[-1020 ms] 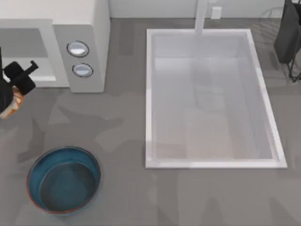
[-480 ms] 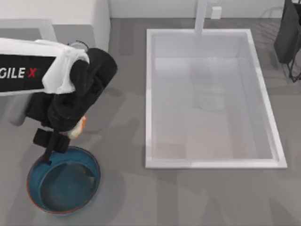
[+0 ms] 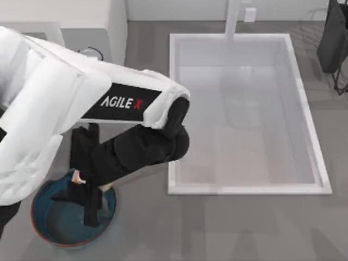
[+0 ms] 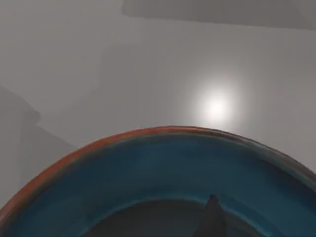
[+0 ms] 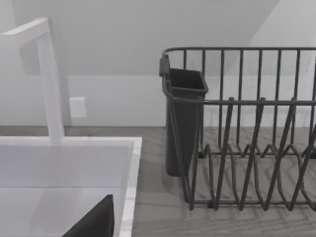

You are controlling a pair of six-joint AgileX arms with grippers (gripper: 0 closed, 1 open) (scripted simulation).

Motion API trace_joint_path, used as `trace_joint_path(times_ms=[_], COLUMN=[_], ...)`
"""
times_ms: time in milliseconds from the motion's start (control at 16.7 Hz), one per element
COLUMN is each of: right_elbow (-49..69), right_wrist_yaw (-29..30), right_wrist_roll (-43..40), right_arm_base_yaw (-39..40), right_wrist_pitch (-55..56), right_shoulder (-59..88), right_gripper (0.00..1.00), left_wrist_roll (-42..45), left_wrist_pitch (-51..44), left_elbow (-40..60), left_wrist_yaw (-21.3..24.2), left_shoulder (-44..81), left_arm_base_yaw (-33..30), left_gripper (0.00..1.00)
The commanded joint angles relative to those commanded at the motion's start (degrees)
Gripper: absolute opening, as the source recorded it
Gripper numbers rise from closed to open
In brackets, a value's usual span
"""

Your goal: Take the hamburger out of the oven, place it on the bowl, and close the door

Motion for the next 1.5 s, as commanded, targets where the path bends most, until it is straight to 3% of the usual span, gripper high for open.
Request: trace_joint_path(times_ms=[240,540,1320,1500], right_elbow=[0.0,0.0,0.0,0.0], right_wrist_yaw=[0.0,0.0,0.0,0.0], right_wrist_roll=[0.0,0.0,0.0,0.0], right_arm_base_yaw=[0.0,0.0,0.0,0.0], right_wrist_pitch=[0.0,0.0,0.0,0.0], right_shoulder=[0.0,0.0,0.0,0.0], right_gripper=[1.0,1.0,1.0,1.0], left_wrist_roll=[-8.9,-9.8,-7.4,-7.4], left_wrist_pitch=[-8.9,-9.9,0.4,0.4], left_elbow=[2.8,3.1,-5.9,-5.9], left_wrist_yaw=[-0.6,-0.6,-3.6,-3.6], left_shoulder=[5.0,5.5,5.4,5.4], left_arm_base_yaw=[-2.8,-3.0,0.5,0.5], left_gripper=[0.0,0.0,0.0,0.23])
